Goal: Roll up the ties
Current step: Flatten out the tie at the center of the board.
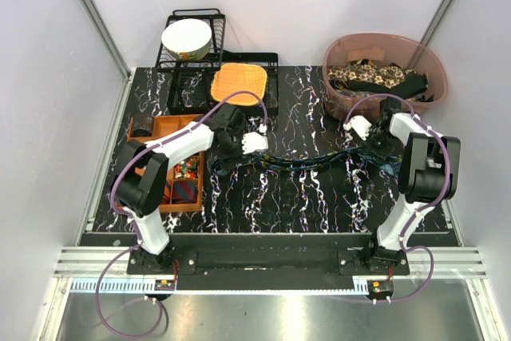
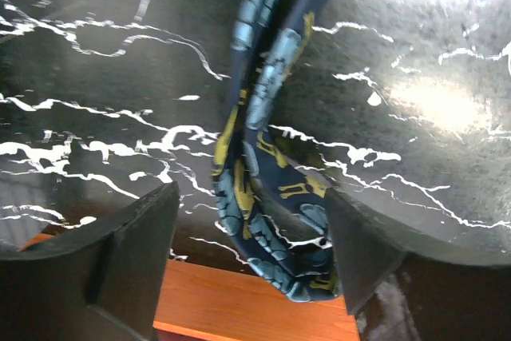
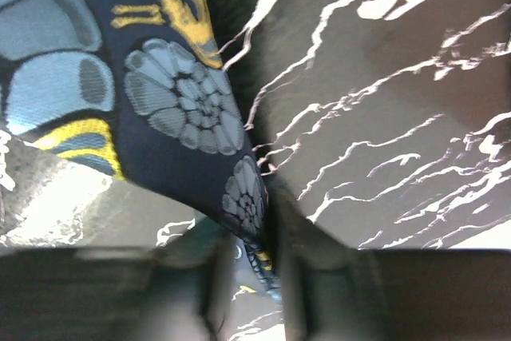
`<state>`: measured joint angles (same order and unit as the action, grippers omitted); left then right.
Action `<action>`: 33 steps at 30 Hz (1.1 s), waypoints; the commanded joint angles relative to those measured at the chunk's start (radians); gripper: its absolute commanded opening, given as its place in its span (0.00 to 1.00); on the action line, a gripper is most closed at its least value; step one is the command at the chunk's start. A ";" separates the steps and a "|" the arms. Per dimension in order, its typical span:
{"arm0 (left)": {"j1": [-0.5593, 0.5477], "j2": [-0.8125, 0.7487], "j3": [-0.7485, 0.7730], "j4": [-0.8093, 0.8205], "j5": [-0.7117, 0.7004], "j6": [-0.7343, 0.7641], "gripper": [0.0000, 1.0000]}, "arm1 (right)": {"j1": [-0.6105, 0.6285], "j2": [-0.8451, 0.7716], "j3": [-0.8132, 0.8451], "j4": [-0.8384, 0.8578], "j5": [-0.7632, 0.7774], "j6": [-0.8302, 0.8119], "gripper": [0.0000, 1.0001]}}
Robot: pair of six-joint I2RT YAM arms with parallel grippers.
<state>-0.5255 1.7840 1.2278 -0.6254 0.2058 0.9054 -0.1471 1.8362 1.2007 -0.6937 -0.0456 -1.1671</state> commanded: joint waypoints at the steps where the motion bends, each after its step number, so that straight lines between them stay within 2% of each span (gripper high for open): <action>1: -0.005 0.008 -0.036 0.017 -0.034 0.076 0.72 | -0.006 -0.017 -0.036 0.016 -0.010 -0.048 0.18; 2: -0.007 0.012 -0.040 0.003 -0.036 0.081 0.62 | -0.006 -0.034 -0.044 0.010 -0.011 -0.052 0.11; 3: -0.007 0.014 -0.042 -0.003 -0.040 0.082 0.57 | -0.008 -0.044 -0.055 -0.004 -0.013 -0.063 0.00; 8: -0.007 -0.004 -0.045 -0.084 -0.011 0.085 0.24 | -0.035 -0.133 -0.062 -0.128 -0.039 -0.129 0.00; 9: -0.011 -0.029 -0.051 -0.100 -0.008 0.089 0.13 | -0.045 -0.149 -0.064 -0.188 -0.040 -0.146 0.00; 11: -0.014 -0.067 -0.065 -0.163 0.010 0.095 0.01 | -0.083 -0.205 -0.073 -0.251 -0.036 -0.216 0.00; 16: -0.039 -0.231 -0.086 -0.379 0.177 0.157 0.00 | -0.143 -0.307 -0.122 -0.476 0.010 -0.405 0.00; 18: -0.073 -0.235 -0.080 -0.493 0.254 0.176 0.00 | -0.143 -0.313 -0.150 -0.542 0.038 -0.486 0.00; 21: -0.091 -0.174 -0.054 -0.591 0.328 0.199 0.00 | -0.141 -0.227 -0.174 -0.599 0.085 -0.525 0.00; 22: -0.093 -0.108 -0.021 -0.631 0.340 0.204 0.00 | -0.141 -0.189 -0.174 -0.602 0.105 -0.526 0.00; 24: -0.082 -0.037 0.021 -0.666 0.359 0.213 0.00 | -0.141 -0.063 -0.155 -0.599 0.156 -0.505 0.00; 25: -0.077 0.032 0.069 -0.694 0.377 0.213 0.00 | -0.141 -0.020 -0.136 -0.593 0.165 -0.493 0.00; 29: -0.038 0.142 0.175 -0.708 0.397 0.210 0.00 | -0.141 0.156 -0.003 -0.578 0.159 -0.447 0.05; 31: -0.002 0.188 0.220 -0.723 0.389 0.217 0.00 | -0.141 0.210 0.032 -0.573 0.179 -0.441 0.10; 33: 0.024 0.265 0.292 -0.741 0.376 0.221 0.00 | -0.140 0.235 0.054 -0.535 0.196 -0.434 0.26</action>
<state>-0.5541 1.9736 1.3899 -1.2915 0.5446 1.0981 -0.2886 2.0155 1.1839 -1.3174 0.0963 -1.5906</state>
